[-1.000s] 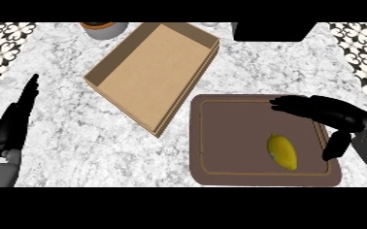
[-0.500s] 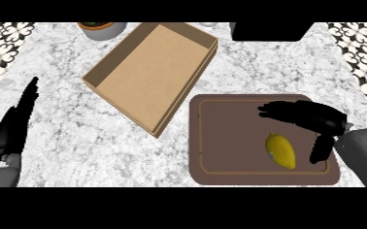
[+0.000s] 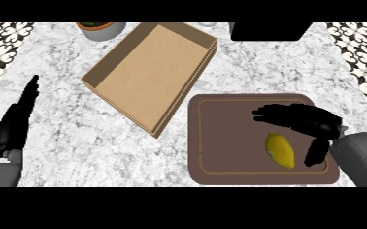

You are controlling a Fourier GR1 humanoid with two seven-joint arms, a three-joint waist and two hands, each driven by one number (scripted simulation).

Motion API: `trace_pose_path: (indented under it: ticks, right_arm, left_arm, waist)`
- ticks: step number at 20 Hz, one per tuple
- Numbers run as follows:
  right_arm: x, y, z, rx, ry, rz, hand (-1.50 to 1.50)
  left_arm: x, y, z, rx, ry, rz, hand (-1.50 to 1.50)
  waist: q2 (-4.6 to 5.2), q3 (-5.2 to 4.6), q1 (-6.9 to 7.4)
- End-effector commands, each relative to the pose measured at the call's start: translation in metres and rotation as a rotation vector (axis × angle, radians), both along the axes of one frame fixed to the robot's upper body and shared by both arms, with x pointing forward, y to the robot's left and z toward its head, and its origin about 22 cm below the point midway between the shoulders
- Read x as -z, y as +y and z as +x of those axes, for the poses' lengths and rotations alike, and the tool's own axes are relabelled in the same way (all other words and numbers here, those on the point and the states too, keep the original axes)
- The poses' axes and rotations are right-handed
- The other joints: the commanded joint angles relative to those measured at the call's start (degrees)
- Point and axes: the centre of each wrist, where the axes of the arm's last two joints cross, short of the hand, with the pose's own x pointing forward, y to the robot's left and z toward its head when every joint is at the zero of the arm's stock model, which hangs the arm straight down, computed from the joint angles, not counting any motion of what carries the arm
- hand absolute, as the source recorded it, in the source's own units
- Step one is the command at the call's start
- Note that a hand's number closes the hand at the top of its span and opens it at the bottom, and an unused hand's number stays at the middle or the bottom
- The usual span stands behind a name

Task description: Pick the lemon from the tray and place it in the cardboard box

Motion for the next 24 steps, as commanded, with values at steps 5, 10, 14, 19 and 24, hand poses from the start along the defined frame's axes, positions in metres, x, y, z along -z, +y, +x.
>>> trace_pose_path:
  ticks: [5,10,14,19,24]
  right_arm:
    - [-0.018,-0.012,-0.016,-0.085,0.050,0.094,-1.50]
    - [-0.015,0.001,-0.030,-0.072,0.037,-0.062,-1.50]
    - [0.006,0.014,-0.044,-0.028,0.050,-0.107,-1.50]
    - [0.004,0.042,-0.047,-0.014,0.041,-0.128,-1.50]
    - [0.024,0.048,-0.040,0.044,-0.161,0.013,1.50]
  left_arm:
    - [0.006,-0.011,0.007,0.009,0.006,-0.012,0.00]
    - [-0.001,0.004,-0.001,0.005,0.017,0.000,0.00]
    - [-0.003,-0.002,-0.004,-0.002,0.007,-0.005,0.00]
    - [0.002,0.004,0.006,0.002,0.003,0.003,0.00]
    - [0.001,0.000,-0.009,-0.001,0.003,-0.010,0.00]
  waist:
    - [0.05,0.01,-0.13]
    - [0.02,0.00,0.03]
    - [-0.01,0.01,0.03]
    - [-0.02,-0.01,-0.15]
    - [-0.08,0.03,0.06]
